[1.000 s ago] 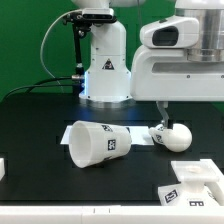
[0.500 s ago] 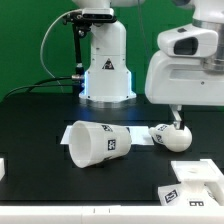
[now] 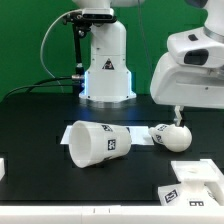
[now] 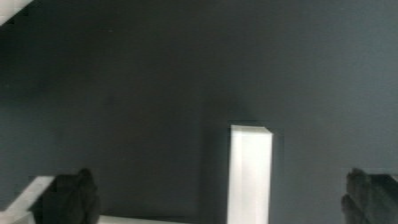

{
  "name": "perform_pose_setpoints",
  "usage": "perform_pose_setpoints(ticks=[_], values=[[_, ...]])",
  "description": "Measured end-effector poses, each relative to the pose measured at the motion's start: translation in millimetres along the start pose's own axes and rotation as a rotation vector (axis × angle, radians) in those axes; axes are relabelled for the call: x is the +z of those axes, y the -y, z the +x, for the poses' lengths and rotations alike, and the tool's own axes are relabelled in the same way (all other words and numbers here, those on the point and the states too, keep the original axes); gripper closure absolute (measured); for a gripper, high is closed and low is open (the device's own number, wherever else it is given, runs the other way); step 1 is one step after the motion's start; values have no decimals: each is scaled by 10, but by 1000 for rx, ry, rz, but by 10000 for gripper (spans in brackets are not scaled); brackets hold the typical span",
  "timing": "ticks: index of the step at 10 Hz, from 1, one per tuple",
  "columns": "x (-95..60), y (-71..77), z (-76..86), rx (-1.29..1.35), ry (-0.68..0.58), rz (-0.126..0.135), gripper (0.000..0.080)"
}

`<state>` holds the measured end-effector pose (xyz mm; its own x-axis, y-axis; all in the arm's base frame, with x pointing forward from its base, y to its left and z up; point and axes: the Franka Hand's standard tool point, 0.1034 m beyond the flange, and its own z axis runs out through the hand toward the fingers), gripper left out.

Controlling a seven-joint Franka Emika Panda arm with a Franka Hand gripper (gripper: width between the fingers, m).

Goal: Assemble lamp

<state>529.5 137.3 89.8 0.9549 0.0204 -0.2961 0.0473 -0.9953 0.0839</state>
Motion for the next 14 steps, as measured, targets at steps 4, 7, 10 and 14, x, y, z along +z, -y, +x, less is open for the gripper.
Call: perform_pose_setpoints(ticks=[4,7,10,14], values=[[281,-23,-547,100,378,-35,101],[293,-60,-494,125,464,-58,101],[447,121,-497,-83,495,-34,101],[467,141,-525,-89,500,-36,101]])
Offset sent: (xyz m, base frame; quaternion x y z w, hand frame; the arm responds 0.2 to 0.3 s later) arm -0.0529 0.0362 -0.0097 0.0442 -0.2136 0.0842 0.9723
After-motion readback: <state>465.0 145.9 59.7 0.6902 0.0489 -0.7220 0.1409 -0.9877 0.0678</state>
